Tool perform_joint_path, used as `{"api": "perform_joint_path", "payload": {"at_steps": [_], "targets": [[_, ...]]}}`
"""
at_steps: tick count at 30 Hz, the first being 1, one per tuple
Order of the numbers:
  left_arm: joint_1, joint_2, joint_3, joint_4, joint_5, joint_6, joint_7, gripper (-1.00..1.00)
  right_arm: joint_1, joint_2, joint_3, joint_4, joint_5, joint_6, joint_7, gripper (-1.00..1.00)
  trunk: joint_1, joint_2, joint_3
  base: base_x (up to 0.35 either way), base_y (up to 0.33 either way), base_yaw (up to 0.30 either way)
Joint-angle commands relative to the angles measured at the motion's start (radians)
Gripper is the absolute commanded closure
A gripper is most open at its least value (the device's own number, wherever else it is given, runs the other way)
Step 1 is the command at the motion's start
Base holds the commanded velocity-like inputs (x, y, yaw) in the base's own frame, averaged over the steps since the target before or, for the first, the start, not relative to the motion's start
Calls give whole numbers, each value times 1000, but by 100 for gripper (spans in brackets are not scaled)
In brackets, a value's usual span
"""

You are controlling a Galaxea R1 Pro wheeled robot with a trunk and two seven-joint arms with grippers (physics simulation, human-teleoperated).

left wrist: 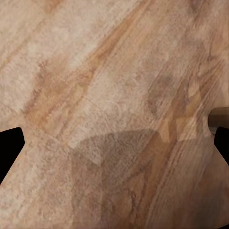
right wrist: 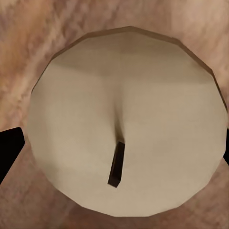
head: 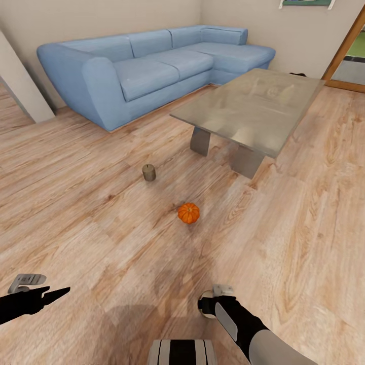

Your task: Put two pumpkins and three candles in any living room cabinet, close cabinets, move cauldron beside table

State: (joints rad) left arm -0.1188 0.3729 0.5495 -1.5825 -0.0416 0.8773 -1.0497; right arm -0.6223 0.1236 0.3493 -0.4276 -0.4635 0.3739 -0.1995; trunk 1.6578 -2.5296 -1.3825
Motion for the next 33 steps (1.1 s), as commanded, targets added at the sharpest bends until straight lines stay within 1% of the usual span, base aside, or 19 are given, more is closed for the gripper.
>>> {"api": "perform_joint_path", "payload": {"at_steps": [1,9,10,33], "targets": [[-1,0,1,-1,-4,7,-7,-100,0,-1,8,-2,-10,3,-9,-100,0,0,-1,0,0,0],[-1,0,1,0,-4,8,-7,-100,0,-1,8,-2,-10,3,-9,-100,0,0,-1,0,0,0],[-1,0,1,0,-4,8,-7,-100,0,-1,8,-2,-10,3,-9,100,0,0,-1,0,0,0],[-1,0,1,0,-5,16,-8,-100,0,-3,7,-3,-12,4,-8,100,0,0,-1,0,0,0]]}}
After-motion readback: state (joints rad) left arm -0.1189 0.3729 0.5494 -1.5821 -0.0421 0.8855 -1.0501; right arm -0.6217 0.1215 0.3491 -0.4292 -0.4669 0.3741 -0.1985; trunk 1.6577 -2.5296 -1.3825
